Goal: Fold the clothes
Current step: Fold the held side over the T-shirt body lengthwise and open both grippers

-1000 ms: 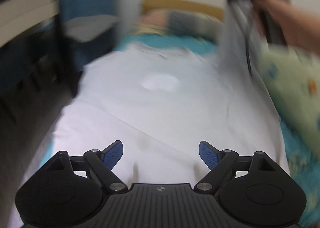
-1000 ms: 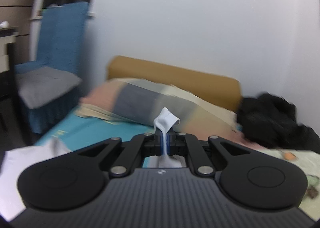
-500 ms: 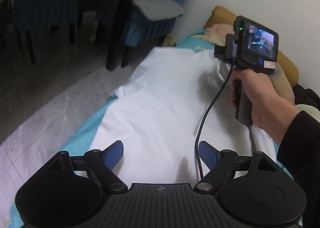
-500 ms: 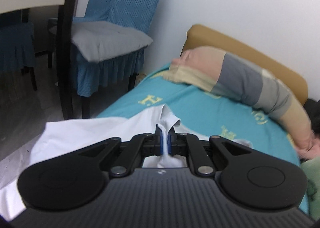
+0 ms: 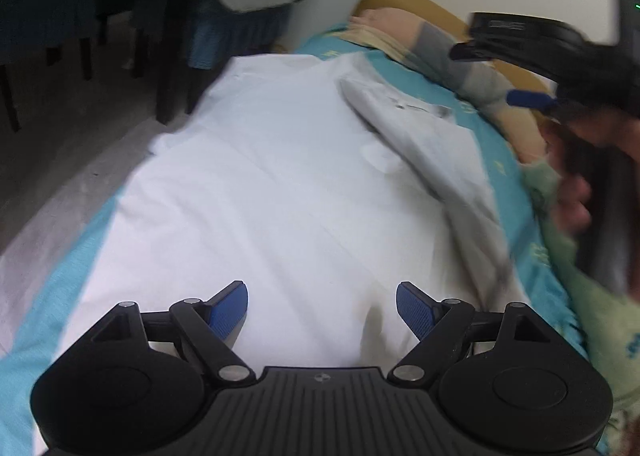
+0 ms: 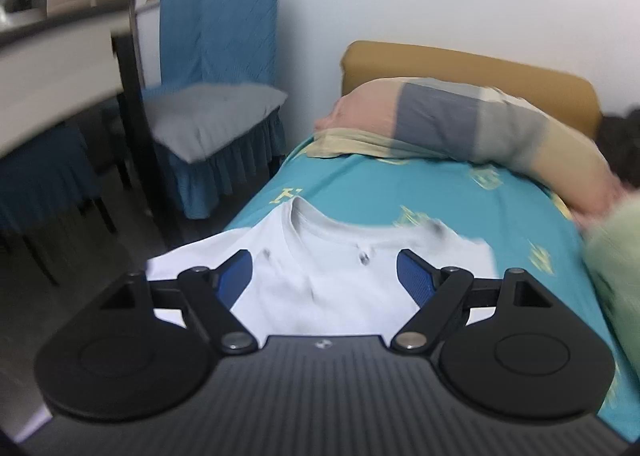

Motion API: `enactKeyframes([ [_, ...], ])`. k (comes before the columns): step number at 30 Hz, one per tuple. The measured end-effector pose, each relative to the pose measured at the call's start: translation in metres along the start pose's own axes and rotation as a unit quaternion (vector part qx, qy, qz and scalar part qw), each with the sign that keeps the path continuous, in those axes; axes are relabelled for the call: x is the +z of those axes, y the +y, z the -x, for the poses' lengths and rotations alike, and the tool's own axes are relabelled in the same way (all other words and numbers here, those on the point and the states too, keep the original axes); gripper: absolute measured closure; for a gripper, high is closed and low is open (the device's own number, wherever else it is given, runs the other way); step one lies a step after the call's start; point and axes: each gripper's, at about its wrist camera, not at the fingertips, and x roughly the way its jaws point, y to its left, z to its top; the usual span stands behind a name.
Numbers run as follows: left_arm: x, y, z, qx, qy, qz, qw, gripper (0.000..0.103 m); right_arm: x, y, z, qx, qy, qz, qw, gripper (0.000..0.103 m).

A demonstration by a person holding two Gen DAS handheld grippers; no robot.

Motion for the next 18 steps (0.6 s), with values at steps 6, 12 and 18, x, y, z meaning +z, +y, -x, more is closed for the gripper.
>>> enactKeyframes([
  [6, -0.033, -0.035, 0.009, -0.089, 0.049, -0.024, 0.9945, 0.021, -0.072, -0.069, 0.157, 0.003, 0.012, -0.123, 0.992, 0.022],
  [12, -0.083, -0.076, 0.012, -0.162, 0.125, -0.041, 0.9781, 0.04, -0.16, -0.135, 0.262, 0.021, 0.002, -0.224, 0.974, 0.022],
  [18, -0.123, -0.122, 0.027, -0.196, 0.13, -0.126, 0.9638, 0.042, -0.192, -0.178, 0.29, 0.034, -0.01, -0.296, 0.954, 0.02],
])
